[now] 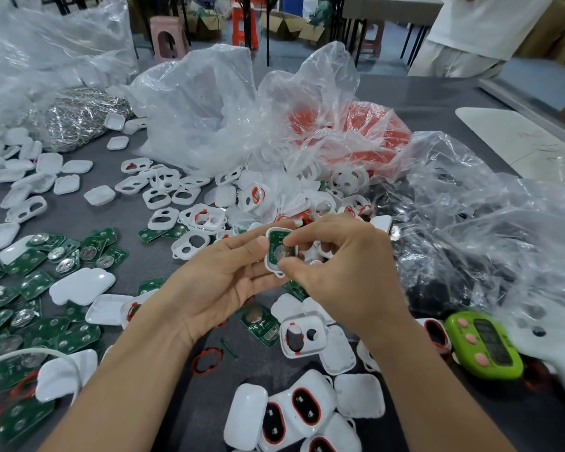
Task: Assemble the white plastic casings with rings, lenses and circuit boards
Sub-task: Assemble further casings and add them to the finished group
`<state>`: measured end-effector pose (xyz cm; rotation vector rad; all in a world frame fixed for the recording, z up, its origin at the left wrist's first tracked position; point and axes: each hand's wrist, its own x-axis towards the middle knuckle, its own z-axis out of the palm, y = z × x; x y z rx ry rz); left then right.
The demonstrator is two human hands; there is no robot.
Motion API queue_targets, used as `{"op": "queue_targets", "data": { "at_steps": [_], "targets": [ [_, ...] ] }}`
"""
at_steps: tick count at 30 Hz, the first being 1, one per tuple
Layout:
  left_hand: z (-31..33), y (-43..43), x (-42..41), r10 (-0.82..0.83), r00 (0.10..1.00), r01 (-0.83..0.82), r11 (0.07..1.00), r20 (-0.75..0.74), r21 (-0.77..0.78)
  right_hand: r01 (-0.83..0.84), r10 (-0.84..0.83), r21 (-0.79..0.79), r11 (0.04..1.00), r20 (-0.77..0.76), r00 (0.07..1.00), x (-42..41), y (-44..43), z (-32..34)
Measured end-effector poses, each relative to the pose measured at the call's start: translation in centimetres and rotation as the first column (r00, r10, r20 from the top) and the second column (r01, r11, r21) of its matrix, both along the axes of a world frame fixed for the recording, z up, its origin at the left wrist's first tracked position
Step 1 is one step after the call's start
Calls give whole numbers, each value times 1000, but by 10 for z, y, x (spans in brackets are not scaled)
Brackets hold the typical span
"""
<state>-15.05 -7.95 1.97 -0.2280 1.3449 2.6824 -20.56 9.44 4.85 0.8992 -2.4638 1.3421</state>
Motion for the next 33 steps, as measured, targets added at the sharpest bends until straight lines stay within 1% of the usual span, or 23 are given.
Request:
{"op": "queue_targets", "data": {
  "at_steps": [5, 10, 13, 20, 29, 33],
  "targets": [
    [-1, 1, 1, 1, 1000, -1, 1000, -2, -30, 11, -9, 32, 999, -76, 997, 1, 0, -2],
    [-2, 0, 1, 2, 1000, -2, 1000, 2, -7, 7, -7, 4, 1000, -68, 998, 3, -1, -2],
    [-1, 1, 1, 6, 1000, -6, 1000, 6, -12, 3, -2, 14, 1000, -66, 998, 3, -1, -2],
    [-1, 2, 0, 24, 1000, -24, 1000, 11, -3, 38, -32, 41, 998, -135, 990, 4, -1, -2],
    [-1, 3, 0, 28, 999, -28, 1000, 22, -9, 39, -27, 73, 997, -158, 987, 4, -2, -2],
    [0, 3, 0, 27, 999, -27, 1000, 25, -1, 40, -30, 61, 997, -164, 986, 4, -1, -2]
  ]
}}
